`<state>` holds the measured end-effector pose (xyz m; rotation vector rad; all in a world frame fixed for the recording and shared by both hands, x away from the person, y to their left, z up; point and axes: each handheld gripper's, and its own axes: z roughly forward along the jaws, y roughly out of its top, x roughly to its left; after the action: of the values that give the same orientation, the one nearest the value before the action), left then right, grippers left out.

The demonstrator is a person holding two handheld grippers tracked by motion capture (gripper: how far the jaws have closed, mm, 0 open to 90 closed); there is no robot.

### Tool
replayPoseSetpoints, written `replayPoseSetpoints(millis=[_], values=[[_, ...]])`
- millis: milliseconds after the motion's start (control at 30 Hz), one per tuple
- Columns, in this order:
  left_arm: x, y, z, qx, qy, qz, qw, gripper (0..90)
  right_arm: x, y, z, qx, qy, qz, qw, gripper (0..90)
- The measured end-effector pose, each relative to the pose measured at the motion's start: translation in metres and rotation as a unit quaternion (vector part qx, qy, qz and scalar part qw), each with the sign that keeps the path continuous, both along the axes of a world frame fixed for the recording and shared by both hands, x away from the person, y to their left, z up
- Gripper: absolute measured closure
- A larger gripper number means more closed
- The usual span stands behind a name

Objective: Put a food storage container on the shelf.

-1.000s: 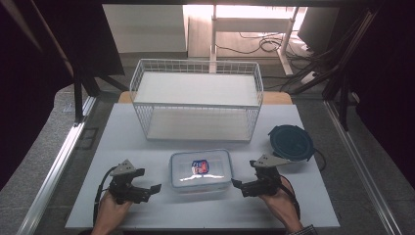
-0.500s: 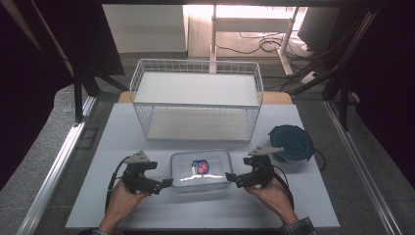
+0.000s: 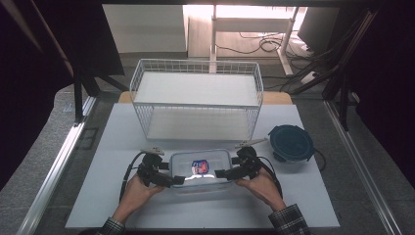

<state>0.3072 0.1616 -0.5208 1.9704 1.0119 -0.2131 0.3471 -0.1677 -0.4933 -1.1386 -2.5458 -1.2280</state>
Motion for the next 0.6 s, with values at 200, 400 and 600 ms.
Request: replayPoseSetpoints(millis=[200,400,600], values=[[-0.002,0.002,-0.004,-0.015,0.023,-0.001,0.9996,1.6,-0.001,-0.002,-0.002,0.003,0.035,0.01,0.9993,8.1],[-0.013,0.012,0.0,-0.036,0.046,0.002,0.9983,16.4,-0.008,-0.014,-0.001,0.015,0.058,0.006,0.9982,17.0],[-0.021,0.022,0.006,-0.052,0.038,0.01,0.9979,38.7,-0.018,-0.032,0.006,0.052,0.066,-0.01,0.9964,39.9]])
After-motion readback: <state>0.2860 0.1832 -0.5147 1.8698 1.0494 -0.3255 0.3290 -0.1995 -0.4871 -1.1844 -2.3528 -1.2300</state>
